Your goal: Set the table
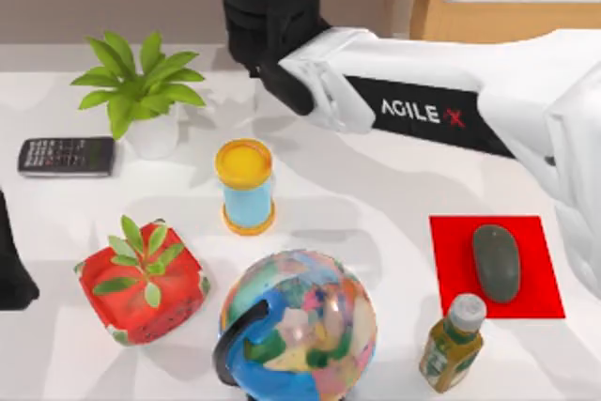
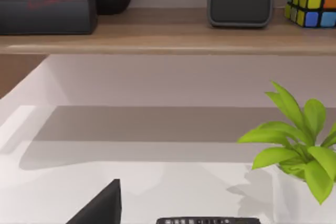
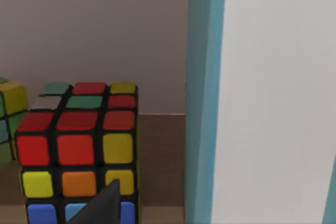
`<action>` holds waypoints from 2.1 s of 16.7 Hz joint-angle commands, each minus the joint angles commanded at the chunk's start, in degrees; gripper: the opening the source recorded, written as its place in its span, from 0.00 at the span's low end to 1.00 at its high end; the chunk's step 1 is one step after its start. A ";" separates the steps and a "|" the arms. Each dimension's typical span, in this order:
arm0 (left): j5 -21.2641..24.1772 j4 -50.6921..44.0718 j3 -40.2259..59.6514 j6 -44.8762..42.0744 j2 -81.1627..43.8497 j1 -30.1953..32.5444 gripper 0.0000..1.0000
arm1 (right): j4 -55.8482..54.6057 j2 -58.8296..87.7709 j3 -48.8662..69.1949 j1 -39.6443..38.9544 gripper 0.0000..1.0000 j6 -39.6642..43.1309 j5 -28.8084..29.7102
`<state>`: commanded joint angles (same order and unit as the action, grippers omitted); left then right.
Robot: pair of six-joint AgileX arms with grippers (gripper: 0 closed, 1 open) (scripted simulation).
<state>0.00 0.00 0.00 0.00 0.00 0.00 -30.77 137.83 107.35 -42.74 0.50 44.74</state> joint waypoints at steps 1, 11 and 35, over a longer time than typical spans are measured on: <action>0.00 0.00 0.00 0.00 0.00 0.00 1.00 | -0.09 -0.36 -0.14 0.28 1.00 0.08 -0.11; 0.00 0.00 0.00 0.00 0.00 0.00 1.00 | 3.03 3.69 6.78 1.48 1.00 0.05 -1.44; 0.00 0.00 0.00 0.00 0.00 0.00 1.00 | 3.03 3.47 6.58 1.19 0.00 0.00 -1.37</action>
<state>0.00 0.00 0.00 0.00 0.00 0.00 -27.75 141.29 113.93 -41.55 0.50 43.37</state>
